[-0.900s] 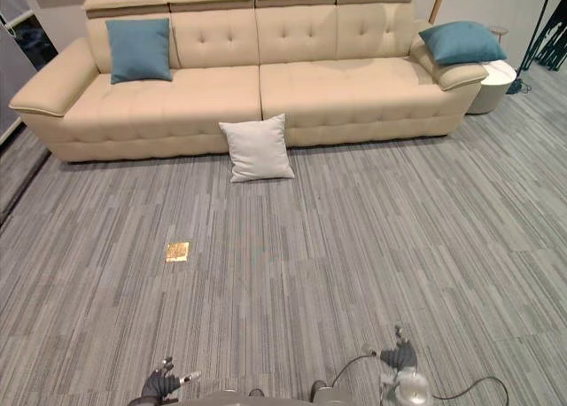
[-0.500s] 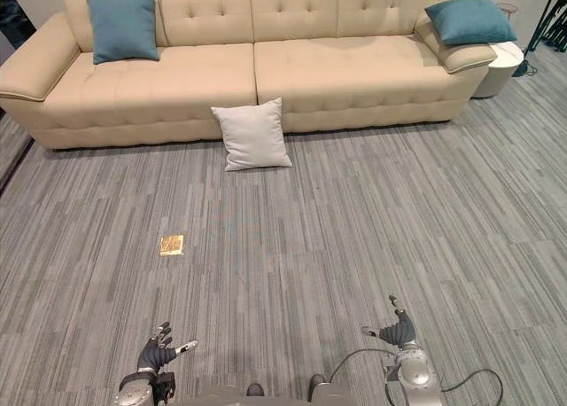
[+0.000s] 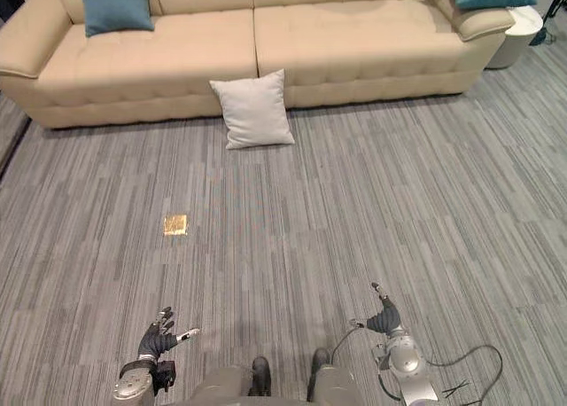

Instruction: Pick up cushions and gather them together orderly.

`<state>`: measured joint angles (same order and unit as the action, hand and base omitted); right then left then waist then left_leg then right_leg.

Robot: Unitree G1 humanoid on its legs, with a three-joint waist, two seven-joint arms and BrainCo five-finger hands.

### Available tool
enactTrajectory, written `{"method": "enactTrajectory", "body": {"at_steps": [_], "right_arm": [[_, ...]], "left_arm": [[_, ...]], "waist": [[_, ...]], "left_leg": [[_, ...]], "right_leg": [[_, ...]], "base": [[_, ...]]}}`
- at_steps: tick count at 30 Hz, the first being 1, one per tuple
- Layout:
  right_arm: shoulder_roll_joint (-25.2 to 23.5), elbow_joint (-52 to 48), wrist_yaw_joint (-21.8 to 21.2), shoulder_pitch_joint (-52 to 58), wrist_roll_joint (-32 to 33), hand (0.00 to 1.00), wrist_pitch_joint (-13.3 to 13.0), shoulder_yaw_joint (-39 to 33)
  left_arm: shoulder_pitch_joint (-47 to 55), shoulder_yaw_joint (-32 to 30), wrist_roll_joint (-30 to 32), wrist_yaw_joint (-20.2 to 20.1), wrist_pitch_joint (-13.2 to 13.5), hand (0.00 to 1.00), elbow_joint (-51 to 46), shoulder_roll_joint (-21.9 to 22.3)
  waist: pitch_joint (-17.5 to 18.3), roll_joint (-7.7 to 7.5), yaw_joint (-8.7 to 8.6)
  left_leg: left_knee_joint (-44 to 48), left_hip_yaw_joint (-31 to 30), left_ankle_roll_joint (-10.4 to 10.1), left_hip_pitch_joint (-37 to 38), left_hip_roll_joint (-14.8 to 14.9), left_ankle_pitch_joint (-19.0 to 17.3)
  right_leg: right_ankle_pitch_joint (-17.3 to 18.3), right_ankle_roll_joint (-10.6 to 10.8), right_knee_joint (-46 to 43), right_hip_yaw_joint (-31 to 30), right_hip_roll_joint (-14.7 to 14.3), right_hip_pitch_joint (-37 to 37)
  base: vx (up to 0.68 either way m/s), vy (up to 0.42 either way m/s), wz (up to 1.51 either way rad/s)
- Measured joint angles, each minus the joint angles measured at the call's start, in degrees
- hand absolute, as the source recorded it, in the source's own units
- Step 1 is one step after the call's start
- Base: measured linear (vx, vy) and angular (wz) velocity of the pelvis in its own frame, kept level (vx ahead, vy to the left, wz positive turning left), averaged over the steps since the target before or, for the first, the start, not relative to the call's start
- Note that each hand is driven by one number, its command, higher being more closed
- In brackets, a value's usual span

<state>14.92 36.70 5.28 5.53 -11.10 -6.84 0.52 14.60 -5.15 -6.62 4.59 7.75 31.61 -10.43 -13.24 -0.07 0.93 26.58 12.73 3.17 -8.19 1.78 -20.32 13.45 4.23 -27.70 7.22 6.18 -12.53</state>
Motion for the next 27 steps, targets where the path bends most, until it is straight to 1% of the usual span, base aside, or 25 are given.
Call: {"method": "enactTrajectory", "body": {"at_steps": [2, 3, 5, 6, 7, 8, 9, 10, 11, 12, 13, 14, 15, 16, 17, 18, 19, 20, 21, 22, 23, 24, 25, 26, 27], "right_arm": [[-1.1, 0.1, 0.0, 0.4, 0.5, 0.0, 0.9, 0.0], [-1.4, 0.2, 0.0, 0.7, 0.5, 0.0, 1.0, 0.0], [-1.5, 0.1, 0.0, 1.6, 1.9, 0.0, 1.1, -0.1], [-1.5, 0.1, 0.0, 1.5, 2.1, 0.0, 1.1, -0.2], [-1.5, 0.1, 0.0, 1.3, 2.1, 0.0, 1.1, -0.4], [-1.5, -0.1, 0.0, 1.1, 2.1, 0.0, 1.1, -0.8], [-1.5, -0.4, 0.0, 1.1, 2.1, 0.0, 1.1, -1.1], [-1.5, -0.9, 0.0, 1.2, 2.1, 0.0, 1.1, -1.7], [-1.5, -1.9, 0.0, 1.5, 2.1, 0.0, 1.2, -2.4], [-1.3, -2.6, 0.0, 1.9, 2.1, 0.0, 1.1, -2.6], [-1.0, -3.5, 0.0, 1.2, 2.1, 0.0, 1.1, -2.8], [-1.0, -4.3, 0.0, 0.0, 2.1, 0.0, 0.9, -2.8], [-1.1, -4.4, -0.1, -0.6, 2.1, 0.0, 0.9, -2.7], [-1.0, -4.4, -0.1, -1.3, 2.1, 0.0, 0.8, -2.6], [-1.1, -4.4, -0.1, -1.4, 2.1, 0.0, 0.8, -2.4], [-1.2, -4.0, -0.1, -1.9, 2.1, 0.0, 0.8, -2.1], [-1.6, -3.8, 0.1, -1.9, 2.4, 0.0, 0.9, -2.2], [-1.7, -3.7, 0.7, -1.9, 2.6, 0.0, 1.0, -2.2], [-1.6, -3.7, 1.0, -1.9, 2.7, 0.0, 1.0, -2.3], [-1.6, -3.7, 1.1, -2.3, 2.7, 0.0, 1.0, -2.3], [-1.4, -3.6, 1.3, -3.1, 2.7, 0.0, 1.0, -2.5], [-1.3, -3.4, 1.3, -3.6, 2.7, 0.0, 0.9, -2.5], [-1.5, -2.2, 1.3, -4.9, 2.7, 0.0, 0.9, -2.8], [-1.5, -1.0, 1.5, -5.2, 2.7, 0.0, 0.9, -2.8], [-1.4, -0.7, 1.8, -5.1, 2.7, 0.0, 0.9, -2.7]], "left_arm": [[0.0, -0.1, -0.1, 0.9, -0.4, 0.0, -0.7, -1.4], [-0.5, -0.1, -0.1, 0.9, -0.5, 0.0, -0.7, -1.8], [-1.5, 0.0, -0.6, 1.6, -0.6, 0.0, -0.7, -2.2], [-2.1, 0.0, -0.6, 1.8, -0.7, 0.0, -0.7, -2.2], [-3.3, 0.1, -0.6, 1.8, -0.7, 0.0, -0.6, -2.2], [-4.4, 0.2, -0.7, 1.8, -0.7, 0.0, -0.6, -2.2], [-4.9, 0.3, -0.7, 1.9, -0.7, 0.0, -0.5, -2.3], [-5.6, 0.3, -0.7, 1.9, -0.7, 0.0, -0.5, -2.2], [-5.5, 0.6, -0.7, 1.9, -0.7, 0.0, -0.4, -2.1], [-5.3, 0.9, -0.7, 1.9, -0.7, 0.0, -0.2, -2.0], [-5.3, 1.1, -0.7, 1.8, -0.6, 0.0, 0.1, -1.3], [-5.4, 1.1, -0.7, 1.7, -0.6, 0.0, 0.2, -0.8], [-5.4, 1.1, -0.7, 1.6, -0.6, 0.0, 0.4, -0.6], [-5.7, 1.1, -0.7, 1.5, -0.6, 0.0, 1.0, 0.2], [-5.7, 1.1, -0.7, 1.5, -0.6, 0.0, 1.5, 0.4], [-5.9, 1.1, -0.7, 1.3, -0.6, 0.0, 2.5, 0.7], [-6.3, 1.0, -0.8, 0.9, -0.8, 0.0, 3.0, 0.7], [-6.7, 1.1, -1.2, 0.6, -0.8, 0.0, 3.2, 0.8], [-6.7, 1.0, -1.3, 0.6, -0.8, 0.0, 3.1, 0.8], [-6.7, 0.9, -1.6, 0.5, -0.7, 0.0, 3.0, 0.7], [-6.7, 0.7, -1.7, 0.5, -0.7, 0.0, 2.6, 0.7], [-6.7, 0.4, -1.7, 0.6, -0.7, 0.0, 2.5, 0.7], [-6.6, -0.4, -1.7, 0.6, -0.8, 0.0, 2.6, 0.7], [-6.5, -0.5, -1.7, 0.6, -0.9, 0.0, 2.6, 0.8], [-6.0, -0.5, -1.7, 0.6, -0.9, 0.0, 2.7, 0.9]], "waist": [[-2.5, -1.17, -0.03], [-2.9, -1.24, -0.16], [-3.3, -1.06, -0.4], [-3.4, -1.26, -0.56], [-4.3, -0.73, -0.88], [-4.5, -1.11, -1.31], [-4.8, -1.26, -1.63], [-5.3, -1.39, -1.79], [-5.2, -1.22, -2.1], [-4.9, -1.07, -2.49], [-4.3, 0.44, -2.86], [-4.3, 1.31, -2.9], [-4.2, 1.59, -2.94], [-4.4, 2.31, -2.89], [-4.5, 2.48, -2.7], [-4.8, 2.89, -2.29], [-5.2, 2.58, -1.83], [-5.8, 1.51, -1.43], [-5.8, 1.22, -1.34], [-5.8, 1.06, -0.81], [-5.8, 0.94, 0.14], [-5.9, 0.76, 0.4], [-6.1, 0.71, 0.95], [-6.0, 1.81, 1.57], [-5.9, 2.53, 1.54]], "left_leg": [[1.6, -0.5, 1.4, 1.5, -0.7, -1.9], [1.7, -0.9, 1.5, 2.0, -0.7, -2.2], [1.1, -3.5, 1.6, 3.1, -0.5, -3.2], [0.8, -4.3, 1.4, 3.6, -0.4, -3.4], [-0.7, -5.6, 1.0, 5.0, -0.3, -3.7], [-2.2, -7.3, 0.2, 6.8, -0.3, -4.1], [-3.0, -8.2, -0.3, 8.0, -0.3, -4.3], [-5.0, -8.9, -1.8, 11.2, -0.1, -4.3], [-7.0, -10.2, -3.5, 14.6, 0.6, -5.0], [-7.4, -10.8, -4.4, 15.9, 1.3, -5.2], [-6.7, -11.1, -6.6, 16.9, 3.1, -4.4], [-2.0, -10.8, -10.7, 15.0, 4.5, -1.9], [1.7, -10.6, -12.2, 13.4, 5.2, 0.1], [11.4, -9.8, -13.2, 9.4, 6.7, 6.2], [17.0, -9.1, -13.1, 6.9, 7.9, 10.6], [27.7, -7.1, -11.3, 2.6, 10.9, 9.4], [33.1, -5.7, -9.2, 0.3, 12.2, 8.1], [35.5, -2.4, -6.3, -3.7, 12.2, 6.3], [34.8, -0.8, -5.4, -5.3, 12.1, 5.7], [31.4, 2.1, -4.5, -8.0, 12.0, 5.2], [24.3, 4.1, -4.5, -11.5, 11.4, 5.2], [20.0, 4.2, -4.5, -13.2, 11.0, 5.2], [8.5, 3.7, -6.6, -15.1, 10.0, 7.1], [-8.4, 2.1, -8.1, -14.8, 9.4, 14.0], [-13.1, 1.3, -8.3, -14.7, 9.5, 18.1]], "right_leg": [[-0.5, -0.9, -14.7, 2.3, 3.2, -6.0], [0.1, -0.7, -15.9, 2.8, 3.3, -6.9], [0.2, -0.7, -11.7, 6.8, 4.0, -9.6], [-0.1, -0.4, -9.4, 7.4, 4.0, -10.0], [-1.8, 0.5, -3.7, 8.6, 4.0, -11.0], [-5.2, 1.1, 2.4, 9.0, 3.9, -11.8], [-7.0, 1.5, 5.3, 9.1, 4.0, -12.0], [-10.2, 1.3, 10.3, 9.3, 3.9, -11.9], [-14.3, -1.0, 8.8, 8.4, 3.6, -12.0], [-15.8, -3.0, 6.4, 8.1, 3.0, -12.0], [-13.5, -4.9, 1.3, 8.5, 2.5, -12.9], [-10.0, -5.8, -1.4, 9.3, 1.8, -13.1], [-8.8, -6.4, -2.0, 9.7, 1.5, -12.8], [-6.9, -7.2, -1.2, 10.0, 0.2, -10.5], [-6.1, -7.4, 0.4, 9.9, -0.8, -8.5], [-5.6, -7.7, 4.0, 9.7, -3.1, -3.5], [-5.4, -7.9, 6.2, 9.0, -4.0, 0.1], [-5.3, -8.1, 10.3, 7.9, -4.2, 6.1], [-5.3, -8.1, 12.2, 7.4, -4.1, 8.1], [-5.3, -8.1, 14.4, 6.6, -3.8, 10.7], [-5.2, -7.9, 17.1, 5.6, -3.3, 13.0], [-4.9, -7.4, 18.3, 5.1, -3.0, 14.0], [-4.3, -5.8, 19.7, 4.9, -2.0, 15.7], [-2.7, -2.8, 21.3, 4.9, -1.7, 18.7], [-1.7, -1.2, 21.9, 4.8, -1.8, 20.1]], "base": [[0.09, 0.047, 0.06], [0.17, 0.03, 0.22], [0.24, -0.017, 0.39], [0.31, -0.052, 0.54], [0.37, -0.084, 0.64], [0.41, -0.105, 0.7], [0.48, -0.157, 0.75], [0.55, -0.201, 0.69], [0.58, -0.225, 0.65], [0.63, -0.233, 0.45], [0.78, -0.268, 0.21], [0.79, -0.271, 0.04], [0.8, -0.29, -0.1], [0.53, -0.212, -0.16], [0.65, -0.227, -0.29], [0.5, -0.143, -0.34], [0.71, -0.126, -0.36], [0.56, -0.061, -0.24], [0.65, -0.026, -0.24], [0.41, 0.024, -0.37], [0.49, 0.08, -0.45], [0.37, 0.096, -0.6], [0.56, 0.212, -0.66], [0.49, 0.229, -0.6], [0.68, 0.368, -0.43]]}}
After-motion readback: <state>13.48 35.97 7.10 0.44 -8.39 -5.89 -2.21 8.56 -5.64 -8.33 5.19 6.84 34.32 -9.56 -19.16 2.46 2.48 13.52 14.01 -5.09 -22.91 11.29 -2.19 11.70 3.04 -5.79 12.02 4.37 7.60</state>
